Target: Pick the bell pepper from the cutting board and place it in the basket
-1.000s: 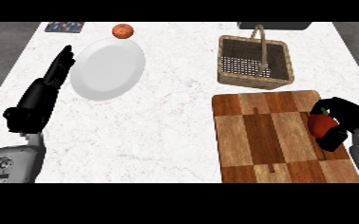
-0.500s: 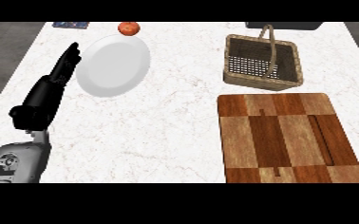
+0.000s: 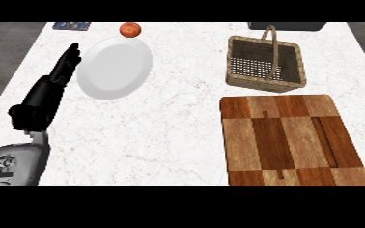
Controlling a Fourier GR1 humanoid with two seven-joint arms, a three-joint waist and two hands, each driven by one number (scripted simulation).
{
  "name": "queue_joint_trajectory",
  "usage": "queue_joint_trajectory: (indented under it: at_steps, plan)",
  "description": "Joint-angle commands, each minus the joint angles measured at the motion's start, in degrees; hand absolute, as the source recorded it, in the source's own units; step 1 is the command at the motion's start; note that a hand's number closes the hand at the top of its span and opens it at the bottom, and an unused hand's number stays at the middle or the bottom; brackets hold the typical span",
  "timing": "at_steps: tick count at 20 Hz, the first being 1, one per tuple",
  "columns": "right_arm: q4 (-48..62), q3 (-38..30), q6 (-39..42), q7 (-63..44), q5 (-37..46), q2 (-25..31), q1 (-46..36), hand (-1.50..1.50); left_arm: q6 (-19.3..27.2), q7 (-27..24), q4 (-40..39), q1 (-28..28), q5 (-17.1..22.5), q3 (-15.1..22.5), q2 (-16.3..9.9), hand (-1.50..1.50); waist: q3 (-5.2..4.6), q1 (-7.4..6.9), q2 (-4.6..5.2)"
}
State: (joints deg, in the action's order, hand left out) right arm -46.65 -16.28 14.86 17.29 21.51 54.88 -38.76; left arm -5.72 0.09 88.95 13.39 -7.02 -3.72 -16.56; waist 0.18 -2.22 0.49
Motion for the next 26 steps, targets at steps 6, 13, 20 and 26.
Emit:
queue_joint_trajectory:
  at_steps: [6, 13, 20, 26]
  plan:
    - [1.89, -2.79, 14.78, -3.38, -8.33, 3.88, -20.33, 1.5, -1.59, -1.2, -2.69, 0.92, 1.3, -3.01, -2.16, 0.0, -0.29, 0.7, -0.35]
    - [4.67, 1.93, 19.95, -16.07, -8.5, -1.24, -37.72, 1.5, -1.19, -0.32, -0.86, 0.19, 0.28, -1.28, -0.57, 0.0, -0.36, -0.18, -0.28]
    - [6.68, 5.13, 20.74, -26.63, -7.7, -8.45, -46.57, 1.5, -1.3, 0.57, -0.24, 0.13, 0.16, -1.98, -0.75, 0.0, -0.29, 0.72, -0.34]
    - [4.8, 7.78, 21.86, -33.01, -7.57, -15.1, -46.32, 1.5, -0.01, -0.71, -0.95, -1.27, -1.33, -1.06, 0.99, 0.0, -0.25, 1.76, -0.54]
